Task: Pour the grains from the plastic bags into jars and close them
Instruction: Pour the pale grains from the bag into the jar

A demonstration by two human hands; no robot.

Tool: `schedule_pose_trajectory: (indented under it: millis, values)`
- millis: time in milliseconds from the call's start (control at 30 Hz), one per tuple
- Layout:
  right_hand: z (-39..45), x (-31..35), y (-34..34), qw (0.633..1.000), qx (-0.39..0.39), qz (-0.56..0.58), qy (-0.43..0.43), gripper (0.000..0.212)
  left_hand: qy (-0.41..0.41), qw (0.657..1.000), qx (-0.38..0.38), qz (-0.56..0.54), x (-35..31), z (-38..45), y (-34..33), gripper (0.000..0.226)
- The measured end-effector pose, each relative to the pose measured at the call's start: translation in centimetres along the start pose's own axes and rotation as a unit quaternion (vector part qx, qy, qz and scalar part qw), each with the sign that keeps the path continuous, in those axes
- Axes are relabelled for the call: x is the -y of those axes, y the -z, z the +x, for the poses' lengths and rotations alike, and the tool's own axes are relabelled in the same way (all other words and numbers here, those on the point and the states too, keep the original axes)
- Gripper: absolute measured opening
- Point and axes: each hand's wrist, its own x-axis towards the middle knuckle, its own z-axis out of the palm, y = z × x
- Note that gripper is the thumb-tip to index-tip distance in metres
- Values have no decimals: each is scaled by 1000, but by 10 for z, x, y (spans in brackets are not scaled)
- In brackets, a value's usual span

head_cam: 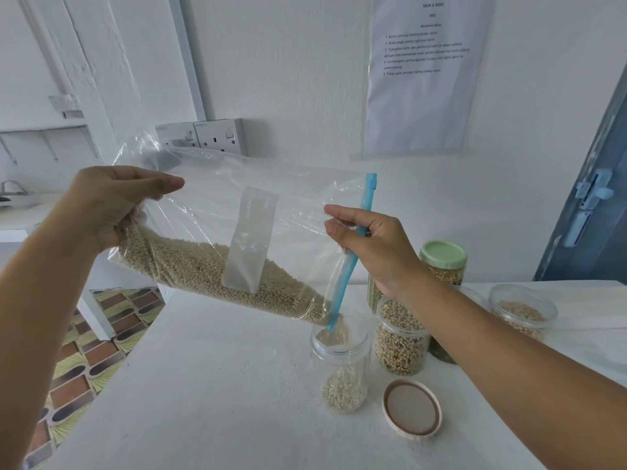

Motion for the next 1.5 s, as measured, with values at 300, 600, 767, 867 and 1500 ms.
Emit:
schedule_pose_trajectory:
  millis: [300,600,767,867,1500]
  values:
    - [-2,2,-2,1000,-3,-4,0,28,2,1000,-5,-3,0,-1,0,9]
    - [-4,1,-1,1000,-3,-3,-6,28,-4,1000,-5,-2,4,-1,1,10]
    - [-5,0,1,1000,-7,-6,-7,29,-4,1000,-1,-4,2,-4,-1,10]
    - [-5,1,1,1000,-8,-6,-7,29,-3,1000,-1,-3,0,-5,-2,9]
    - [-6,0,3,1000,-10,-9,-8,28,4,1000,8,-7,1,-1,-2,25]
